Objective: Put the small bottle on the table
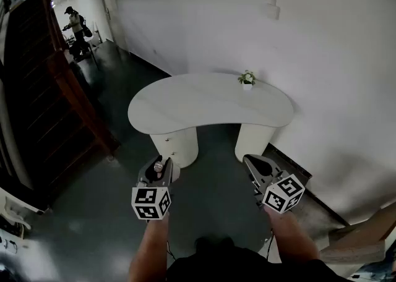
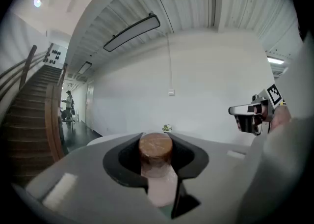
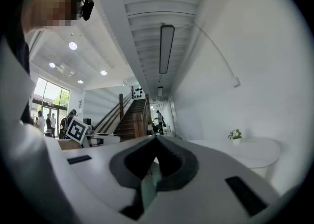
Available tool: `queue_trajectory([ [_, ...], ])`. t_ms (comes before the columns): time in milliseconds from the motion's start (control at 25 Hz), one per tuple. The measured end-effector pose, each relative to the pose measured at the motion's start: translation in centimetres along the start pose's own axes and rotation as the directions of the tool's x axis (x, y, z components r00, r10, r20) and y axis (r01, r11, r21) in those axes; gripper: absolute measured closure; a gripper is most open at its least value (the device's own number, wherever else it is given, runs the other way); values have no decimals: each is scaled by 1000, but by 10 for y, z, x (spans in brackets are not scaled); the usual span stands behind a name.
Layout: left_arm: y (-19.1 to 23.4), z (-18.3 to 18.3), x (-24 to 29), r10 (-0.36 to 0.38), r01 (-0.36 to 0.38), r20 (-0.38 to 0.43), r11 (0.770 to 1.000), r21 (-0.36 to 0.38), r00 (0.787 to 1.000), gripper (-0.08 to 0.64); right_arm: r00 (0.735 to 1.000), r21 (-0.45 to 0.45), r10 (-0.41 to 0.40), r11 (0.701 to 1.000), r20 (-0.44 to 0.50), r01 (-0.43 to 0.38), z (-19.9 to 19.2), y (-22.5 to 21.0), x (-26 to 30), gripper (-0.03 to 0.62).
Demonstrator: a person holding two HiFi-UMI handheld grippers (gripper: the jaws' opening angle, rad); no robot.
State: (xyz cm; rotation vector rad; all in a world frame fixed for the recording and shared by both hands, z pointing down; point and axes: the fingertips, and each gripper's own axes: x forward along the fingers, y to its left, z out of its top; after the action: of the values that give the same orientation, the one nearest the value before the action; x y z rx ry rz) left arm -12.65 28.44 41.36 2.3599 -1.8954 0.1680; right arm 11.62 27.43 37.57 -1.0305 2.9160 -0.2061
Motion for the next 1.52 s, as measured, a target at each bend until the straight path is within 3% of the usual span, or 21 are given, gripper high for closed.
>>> queue_trajectory([
  [360, -18, 4, 13, -15, 15, -4, 1000, 4, 1000, 439, 1000, 6, 23, 1000, -7, -23, -3, -10, 4, 583],
  [720, -39, 6, 18, -11, 11, -8, 1000, 8, 1000, 439, 999, 43, -13, 999, 35, 11, 4, -33, -17, 581],
  [1080, -74, 4, 24, -5, 5, -13, 1000, 7, 1000, 439, 995, 135, 96, 987, -24, -91, -14, -40, -49, 580],
  [1520, -79, -5, 63, -26, 26, -27, 1000, -5, 999, 439, 995, 157, 88, 984, -44, -80, -24, -74, -38, 580],
])
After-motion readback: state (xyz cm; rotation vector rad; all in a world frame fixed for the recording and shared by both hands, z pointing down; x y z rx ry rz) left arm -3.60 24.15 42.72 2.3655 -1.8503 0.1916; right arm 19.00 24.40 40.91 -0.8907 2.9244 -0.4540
